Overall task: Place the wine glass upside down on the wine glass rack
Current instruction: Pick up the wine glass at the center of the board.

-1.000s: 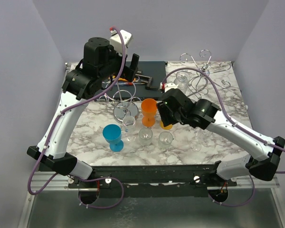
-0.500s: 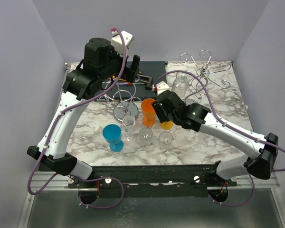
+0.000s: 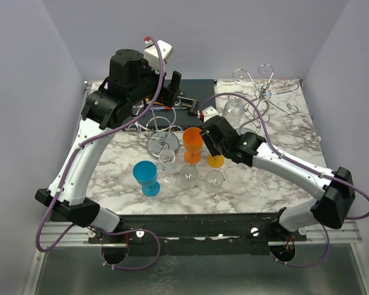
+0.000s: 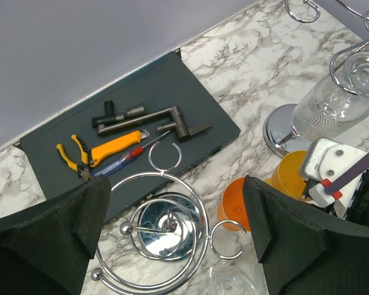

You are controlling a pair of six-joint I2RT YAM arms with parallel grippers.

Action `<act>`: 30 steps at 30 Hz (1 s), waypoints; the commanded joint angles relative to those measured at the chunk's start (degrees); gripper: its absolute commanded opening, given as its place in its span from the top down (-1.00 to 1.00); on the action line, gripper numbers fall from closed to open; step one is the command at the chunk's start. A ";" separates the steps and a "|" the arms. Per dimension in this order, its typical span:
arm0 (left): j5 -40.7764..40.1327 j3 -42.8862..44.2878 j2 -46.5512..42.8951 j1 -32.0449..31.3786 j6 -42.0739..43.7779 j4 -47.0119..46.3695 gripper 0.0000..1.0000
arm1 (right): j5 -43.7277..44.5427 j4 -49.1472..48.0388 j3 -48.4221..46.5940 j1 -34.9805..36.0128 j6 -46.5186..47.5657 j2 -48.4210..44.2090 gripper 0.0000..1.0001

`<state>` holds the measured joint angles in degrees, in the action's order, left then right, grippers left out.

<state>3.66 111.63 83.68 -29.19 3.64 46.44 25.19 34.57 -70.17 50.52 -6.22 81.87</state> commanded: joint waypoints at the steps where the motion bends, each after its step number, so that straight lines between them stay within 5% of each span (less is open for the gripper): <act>1: 1.26 -0.45 -1.29 0.36 -0.13 1.00 -0.92 | -1.42 -2.05 0.96 -0.25 1.55 1.52 0.16; 10: 1.94 0.25 -1.16 0.36 0.06 1.29 -0.90 | -3.58 -2.92 2.43 -0.47 1.43 3.29 0.38; 18: 3.03 0.86 -1.44 0.36 -0.14 1.46 -0.88 | -2.75 -0.62 0.18 -1.46 1.90 1.81 0.98; 30: 6.64 1.93 -1.16 0.36 -2.61 2.34 -0.82 | -8.78 14.46 -13.29 -1.43 -0.40 -8.85 0.99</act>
<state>7.22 112.09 83.68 -29.19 3.18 47.09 21.04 42.30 -77.23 49.28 -5.93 76.97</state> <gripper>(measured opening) 0.919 0.018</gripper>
